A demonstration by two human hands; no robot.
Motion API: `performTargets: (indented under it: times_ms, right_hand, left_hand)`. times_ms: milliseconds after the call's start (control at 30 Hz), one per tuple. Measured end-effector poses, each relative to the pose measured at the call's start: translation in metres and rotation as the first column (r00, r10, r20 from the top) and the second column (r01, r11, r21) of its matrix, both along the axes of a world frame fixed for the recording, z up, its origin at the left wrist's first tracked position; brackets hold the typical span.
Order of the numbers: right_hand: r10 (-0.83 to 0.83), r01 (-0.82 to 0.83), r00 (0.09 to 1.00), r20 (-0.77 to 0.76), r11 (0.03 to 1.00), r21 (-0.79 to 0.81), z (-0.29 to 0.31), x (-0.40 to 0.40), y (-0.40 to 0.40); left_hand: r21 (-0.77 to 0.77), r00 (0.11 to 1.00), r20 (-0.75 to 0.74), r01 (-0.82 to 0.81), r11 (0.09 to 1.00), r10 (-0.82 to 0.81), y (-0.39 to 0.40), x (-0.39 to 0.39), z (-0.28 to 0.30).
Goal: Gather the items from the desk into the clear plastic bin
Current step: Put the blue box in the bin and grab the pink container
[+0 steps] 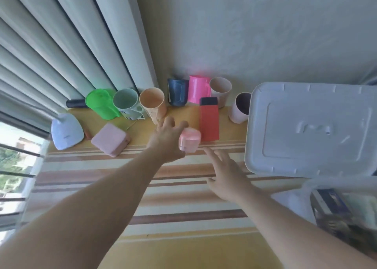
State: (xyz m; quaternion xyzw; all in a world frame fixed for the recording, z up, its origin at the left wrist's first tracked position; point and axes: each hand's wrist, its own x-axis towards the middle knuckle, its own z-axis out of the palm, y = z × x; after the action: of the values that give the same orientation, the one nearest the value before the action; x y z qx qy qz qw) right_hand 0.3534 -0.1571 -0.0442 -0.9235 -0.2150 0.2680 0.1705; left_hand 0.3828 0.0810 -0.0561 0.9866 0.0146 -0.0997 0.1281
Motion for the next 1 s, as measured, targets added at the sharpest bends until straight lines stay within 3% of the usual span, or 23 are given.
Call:
performTargets:
  times_ms: [67, 100, 167, 233, 267, 400, 500, 633, 800, 900, 1000]
  right_hand:
    - [-0.017, 0.015, 0.999, 0.038, 0.999, 0.042, -0.001, -0.008, 0.003]
    - [-0.017, 0.013, 0.998, 0.052, 0.997, 0.076, 0.000, -0.013, 0.004]
    - [-0.021, 0.014, 0.999, 0.046, 0.987, 0.163, 0.006, -0.026, 0.003]
    - [-0.067, 0.065, 0.998, 0.000, 0.966, 0.250, 0.015, -0.039, 0.000]
    - [-0.103, 0.103, 0.995, -0.015, 0.951, 0.291, 0.020, -0.046, -0.002]
    - [-0.171, 0.154, 0.985, 0.003, 0.894, 0.421, 0.033, -0.069, -0.020]
    - [-0.182, 0.171, 0.983, -0.026, 0.853, 0.493, 0.050, -0.081, -0.041]
    - [-0.119, 0.073, 0.991, 0.054, 0.846, 0.528, 0.089, -0.092, -0.076]
    - [-0.128, 0.056, 0.988, 0.087, 0.819, 0.571, 0.126, -0.099, -0.155]
    - [-0.176, 0.130, 0.984, 0.025, 0.810, 0.573, 0.129, -0.104, -0.223]
    - [-0.228, 0.174, 0.973, 0.031, 0.817, 0.549, 0.135, -0.108, -0.293]
  left_hand:
    - [-0.234, 0.976, -0.133, -0.198, 0.952, 0.170, 0.000, -0.016, 0.007]
    - [-0.381, 0.933, -0.259, -0.338, 0.861, 0.251, 0.000, -0.025, 0.008]
    - [-0.623, 0.832, -0.487, -0.544, 0.562, 0.265, -0.002, -0.048, 0.010]
    - [-0.724, 0.780, -0.601, -0.624, 0.293, 0.176, -0.006, -0.072, 0.014]
    - [-0.748, 0.776, -0.616, -0.630, 0.208, 0.136, -0.010, -0.083, 0.020]
    - [-0.798, 0.800, -0.597, -0.600, 0.064, 0.061, -0.027, -0.114, 0.048]
    - [-0.823, 0.826, -0.564, -0.561, 0.094, -0.006, -0.043, -0.130, 0.066]
    - [-0.862, 0.869, -0.490, -0.473, 0.181, -0.062, -0.077, -0.146, 0.093]
    - [-0.877, 0.909, -0.345, -0.224, 0.424, -0.235, -0.142, -0.155, 0.127]
    - [-0.801, 0.931, -0.254, -0.052, 0.596, -0.261, -0.204, -0.153, 0.142]
    - [-0.704, 0.944, -0.199, 0.049, 0.709, -0.262, -0.275, -0.151, 0.152]
